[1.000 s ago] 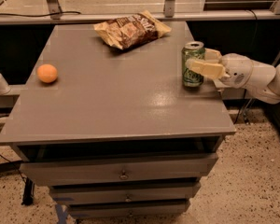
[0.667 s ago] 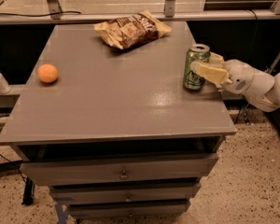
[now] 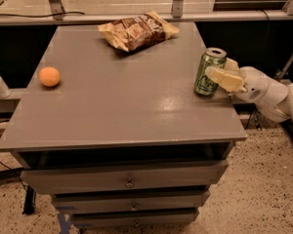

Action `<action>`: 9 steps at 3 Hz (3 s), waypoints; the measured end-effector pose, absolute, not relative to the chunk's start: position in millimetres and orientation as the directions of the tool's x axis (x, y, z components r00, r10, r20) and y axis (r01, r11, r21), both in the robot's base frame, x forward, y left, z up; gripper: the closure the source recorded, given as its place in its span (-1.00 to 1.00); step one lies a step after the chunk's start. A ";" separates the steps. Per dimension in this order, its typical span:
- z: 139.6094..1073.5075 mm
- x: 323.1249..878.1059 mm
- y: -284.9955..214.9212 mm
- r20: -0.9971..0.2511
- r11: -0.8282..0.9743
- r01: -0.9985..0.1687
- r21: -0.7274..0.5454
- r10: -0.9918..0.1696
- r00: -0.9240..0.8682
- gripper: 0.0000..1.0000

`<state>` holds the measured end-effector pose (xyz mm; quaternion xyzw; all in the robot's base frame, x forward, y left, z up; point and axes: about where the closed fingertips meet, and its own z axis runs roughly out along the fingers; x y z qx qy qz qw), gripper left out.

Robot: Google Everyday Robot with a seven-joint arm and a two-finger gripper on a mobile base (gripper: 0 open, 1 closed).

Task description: Place green can upright

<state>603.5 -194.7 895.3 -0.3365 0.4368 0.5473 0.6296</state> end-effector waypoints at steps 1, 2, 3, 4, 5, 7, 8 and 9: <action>893.7 599.6 -197.1 -0.915 0.164 -0.986 0.042 0.403 0.028 0.19; 892.0 596.5 -198.0 -0.915 0.155 -0.987 0.034 0.403 0.032 -0.26; 890.5 594.1 -198.8 -0.915 0.146 -0.989 0.029 0.402 0.032 -0.73; 890.4 592.3 -200.0 -0.916 0.140 -0.990 0.027 0.401 0.032 -1.00; 891.7 592.2 -202.3 -0.917 0.146 -0.989 0.028 0.397 0.033 -1.00; 937.2 590.3 -244.0 -0.961 0.274 -0.960 -0.058 0.245 0.128 -1.00; 981.8 587.3 -264.2 -0.970 0.324 -0.934 -0.151 0.132 0.203 -1.00; 1018.8 582.9 -273.6 -0.965 0.353 -0.905 -0.238 0.020 0.262 -1.00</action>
Offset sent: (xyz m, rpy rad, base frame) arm -0.0112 -0.0114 -0.0091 0.0098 -0.0295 0.0209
